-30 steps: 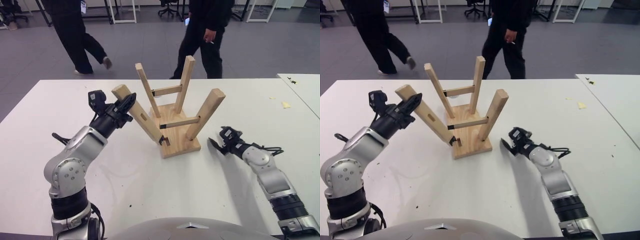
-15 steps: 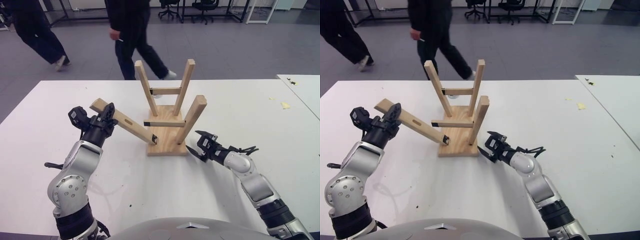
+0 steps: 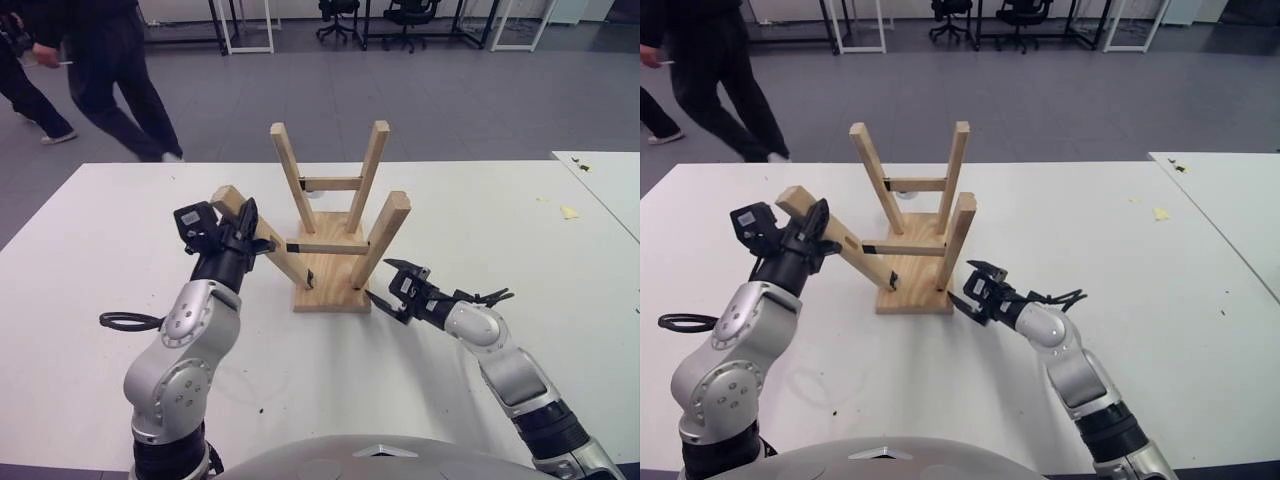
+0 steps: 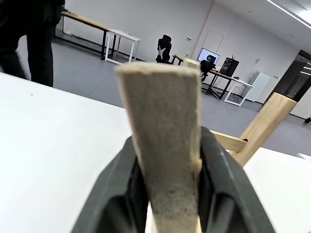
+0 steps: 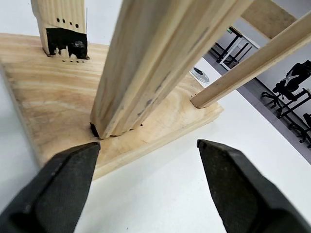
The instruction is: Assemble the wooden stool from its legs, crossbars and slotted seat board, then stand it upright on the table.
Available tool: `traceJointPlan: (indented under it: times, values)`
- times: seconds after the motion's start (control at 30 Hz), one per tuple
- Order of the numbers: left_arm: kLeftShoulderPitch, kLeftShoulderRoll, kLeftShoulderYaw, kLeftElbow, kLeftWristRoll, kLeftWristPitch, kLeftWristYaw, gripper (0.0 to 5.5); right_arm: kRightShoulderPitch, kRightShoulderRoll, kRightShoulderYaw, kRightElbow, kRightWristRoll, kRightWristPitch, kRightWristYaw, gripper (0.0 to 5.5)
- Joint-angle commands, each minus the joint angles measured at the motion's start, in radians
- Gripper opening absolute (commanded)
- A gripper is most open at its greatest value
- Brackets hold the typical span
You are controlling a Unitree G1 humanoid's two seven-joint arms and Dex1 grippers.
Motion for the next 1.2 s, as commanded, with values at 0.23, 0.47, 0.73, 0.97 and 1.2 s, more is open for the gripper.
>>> traceJointPlan:
  times: [0.23, 0.47, 0.73, 0.97, 1.2]
  values:
    - [0.108, -0.018, -0.179, 0.107, 0.289, 0.048, 0.042, 1.03, -0.037, -0.042, -0.042, -0.103, 0.026, 0.074, 0.078, 3.73]
    - [0.076, -0.046, -0.227, 0.131, 0.391, 0.053, 0.024, 1.03, -0.17, 0.005, -0.631, -0.562, 0.824, 0.537, -0.09, 3.73]
    - [0.038, -0.088, -0.328, 0.216, 0.455, 0.031, -0.014, 1.03, -0.663, 0.05, 0.053, -0.516, 0.439, 0.742, -0.443, 3.73]
    - [0.036, -0.148, -0.34, 0.197, 0.492, -0.001, -0.044, 1.03, -0.732, -0.053, 0.553, -0.244, 0.018, 0.815, -0.367, 3.73]
    - [0.004, -0.104, -0.288, -0.021, 0.458, -0.166, -0.207, 1.93, -0.596, -0.041, 0.604, -0.162, -0.07, 0.773, -0.29, 3.73]
